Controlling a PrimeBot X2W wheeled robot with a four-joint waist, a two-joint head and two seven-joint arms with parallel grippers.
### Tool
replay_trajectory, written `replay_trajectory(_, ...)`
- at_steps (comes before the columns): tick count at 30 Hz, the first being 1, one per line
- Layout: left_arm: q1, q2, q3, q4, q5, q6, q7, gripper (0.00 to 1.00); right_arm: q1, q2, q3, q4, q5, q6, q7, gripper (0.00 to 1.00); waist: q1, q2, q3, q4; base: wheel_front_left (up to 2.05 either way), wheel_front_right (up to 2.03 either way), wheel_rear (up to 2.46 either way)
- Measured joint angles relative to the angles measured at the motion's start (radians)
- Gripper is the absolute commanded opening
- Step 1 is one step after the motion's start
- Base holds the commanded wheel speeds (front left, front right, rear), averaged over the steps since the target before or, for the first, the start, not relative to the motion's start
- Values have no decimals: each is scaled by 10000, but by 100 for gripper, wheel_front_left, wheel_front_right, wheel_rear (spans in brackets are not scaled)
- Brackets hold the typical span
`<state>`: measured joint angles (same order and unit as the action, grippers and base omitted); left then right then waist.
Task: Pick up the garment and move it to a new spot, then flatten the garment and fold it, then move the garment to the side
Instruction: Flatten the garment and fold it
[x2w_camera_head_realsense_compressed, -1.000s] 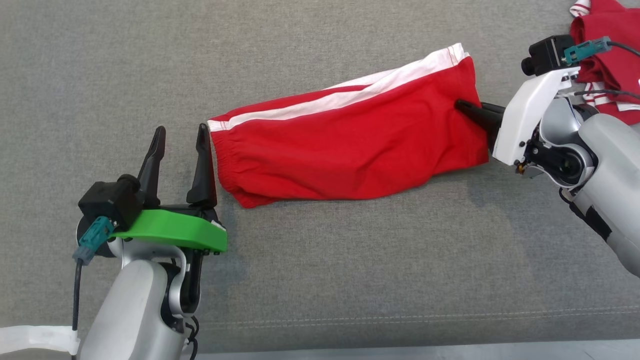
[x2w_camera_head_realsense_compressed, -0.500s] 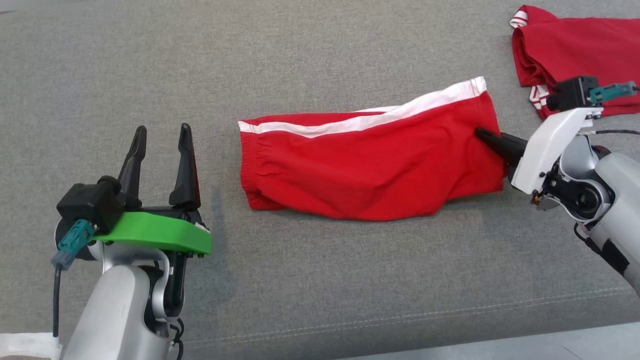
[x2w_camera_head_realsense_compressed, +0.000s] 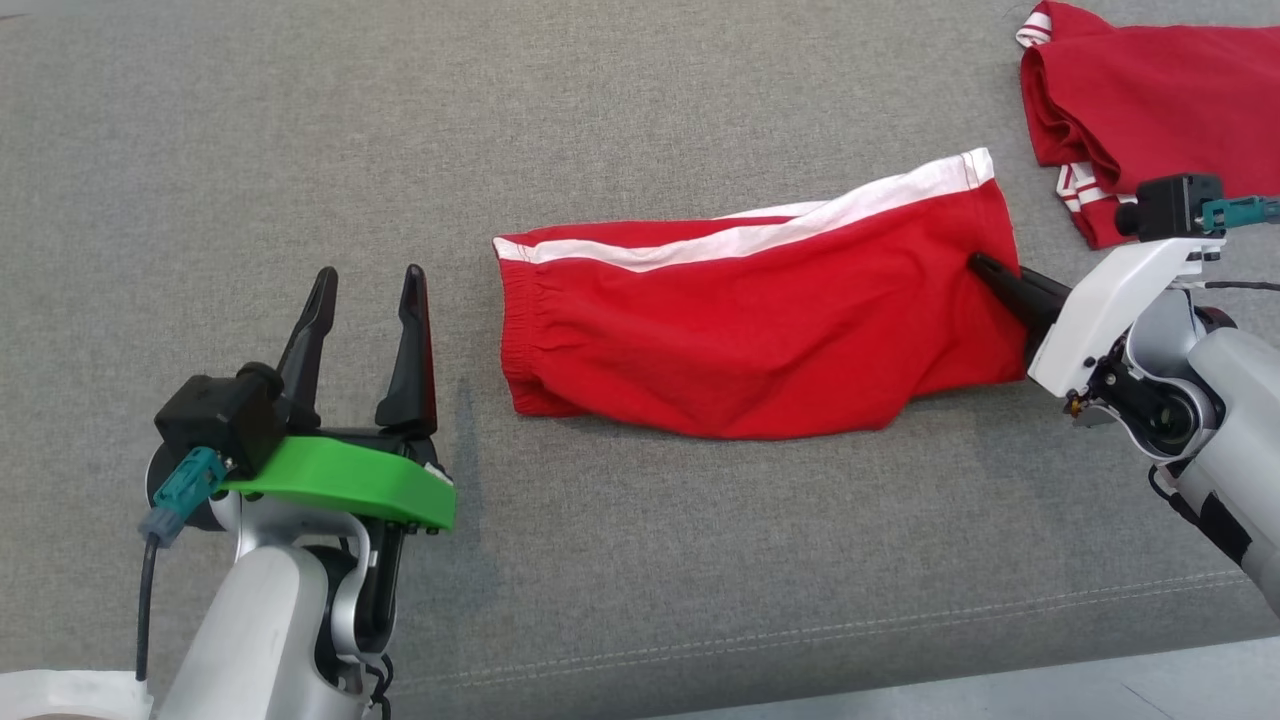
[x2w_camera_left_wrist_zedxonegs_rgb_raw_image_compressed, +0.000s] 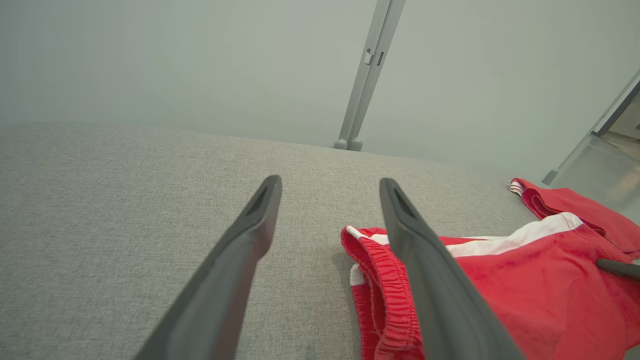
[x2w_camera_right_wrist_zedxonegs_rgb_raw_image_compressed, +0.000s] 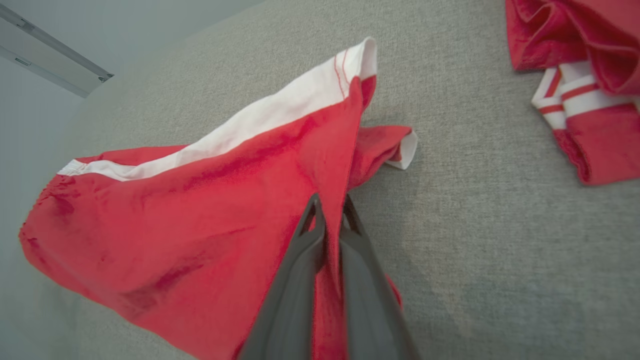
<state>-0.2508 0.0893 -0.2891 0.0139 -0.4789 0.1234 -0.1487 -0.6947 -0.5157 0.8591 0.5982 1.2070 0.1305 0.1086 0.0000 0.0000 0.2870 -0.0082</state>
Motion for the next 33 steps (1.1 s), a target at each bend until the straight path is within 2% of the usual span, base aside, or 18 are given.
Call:
replay_trajectory(25, 317, -77, 19, -366, 249, 0, 349, 100, 0, 297, 182, 508, -36, 0, -662, 0, 0, 0, -72, 21, 0, 0, 0)
replay_trajectory(33, 424, -102, 121, -447, 255, 0, 364, 100, -240, -272, -35, 451, -4, 0, -828, 0, 0, 0, -155, 1, 0, 0, 0)
